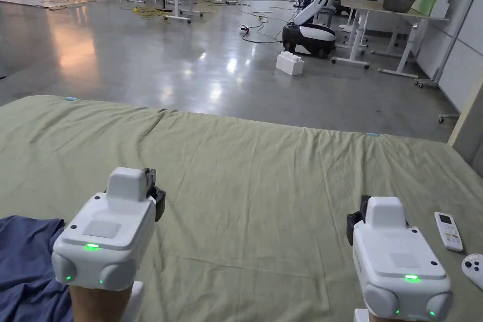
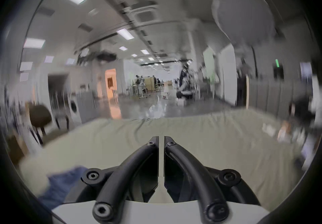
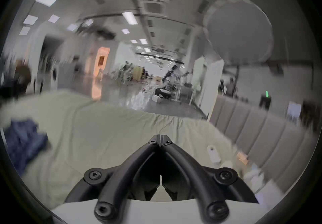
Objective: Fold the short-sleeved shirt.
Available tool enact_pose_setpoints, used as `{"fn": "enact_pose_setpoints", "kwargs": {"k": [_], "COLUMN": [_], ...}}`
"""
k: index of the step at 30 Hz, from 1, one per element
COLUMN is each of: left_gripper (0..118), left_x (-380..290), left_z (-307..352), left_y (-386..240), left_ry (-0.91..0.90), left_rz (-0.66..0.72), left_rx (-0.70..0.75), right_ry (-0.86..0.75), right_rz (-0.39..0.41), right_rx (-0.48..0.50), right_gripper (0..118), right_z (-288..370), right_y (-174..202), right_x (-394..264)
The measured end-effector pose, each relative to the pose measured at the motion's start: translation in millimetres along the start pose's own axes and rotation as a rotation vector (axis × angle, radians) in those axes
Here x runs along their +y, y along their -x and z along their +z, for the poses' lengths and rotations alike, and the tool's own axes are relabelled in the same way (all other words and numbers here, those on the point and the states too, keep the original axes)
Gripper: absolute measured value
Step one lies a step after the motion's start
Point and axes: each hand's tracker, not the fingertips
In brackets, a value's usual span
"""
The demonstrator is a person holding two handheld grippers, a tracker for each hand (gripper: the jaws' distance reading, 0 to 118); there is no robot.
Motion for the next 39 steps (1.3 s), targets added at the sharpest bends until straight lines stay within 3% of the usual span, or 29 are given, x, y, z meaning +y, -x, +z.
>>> {"fn": "enact_pose_setpoints", "kwargs": {"k": [2,3,4,6,15,20,26,31,32,33,34,36,37,39], "left_gripper": [5,5,5,5,5,5,5,6,9,21,50,83,93,94], "left_x": [0.8,0.6,1.5,2.5,15.2,4.9,-25.6,-56.0,-62.5,-68.9,-77.4,-91.5,-97.8,-110.7], "left_z": [-1.2,-0.4,2.0,7.1,18.1,24.6,25.7,14.7,12.5,8.7,4.0,-2.8,-4.7,-9.9], "left_y": [5.8,9.6,9.3,7.5,29.3,76.1,156.7,218.4,225.8,232.0,237.5,239.7,242.3,243.1], "left_ry": [-0.001,-0.012,-0.022,-0.042,0.054,0.22,0.412,0.655,0.693,0.726,0.773,0.838,0.868,0.885], "left_rz": [0.142,0.209,0.236,0.225,0.091,-0.012,-0.032,0.072,0.071,0.056,0.026,-0.019,-0.005,0.045], "left_rx": [0.005,-0.016,-0.003,0.0,0.0,0.05,0.136,0.166,0.193,0.186,0.18,0.231,0.223,0.211], "right_ry": [-0.119,-0.065,-0.046,-0.082,-0.091,-0.084,-0.062,-0.019,-0.013,-0.001,0.011,0.029,0.035,0.046], "right_rz": [-0.022,-0.127,-0.165,-0.124,-0.09,-0.033,0.001,0.032,0.035,0.04,0.037,0.037,0.04,0.05], "right_rx": [-0.007,-0.007,-0.007,-0.015,0.004,0.035,0.075,0.134,0.134,0.133,0.131,0.138,0.138,0.14], "right_gripper": [0,0,0,0,0,0,0,0,0,0,0,0,0,0], "right_z": [1.8,9.0,9.1,10.5,18.7,12.1,4.3,-5.7,-6.3,-7.1,-8.1,-9.8,-10.0,-11.0], "right_y": [-2.9,-0.4,0.1,3.8,13.1,24.7,44.3,55.0,56.3,57.6,58.3,58.5,59.2,59.6], "right_x": [3.5,-2.2,-4.8,-3.5,3.3,-0.5,-13.6,-30.7,-33.9,-37.0,-39.6,-43.5,-45.2,-47.5]}}
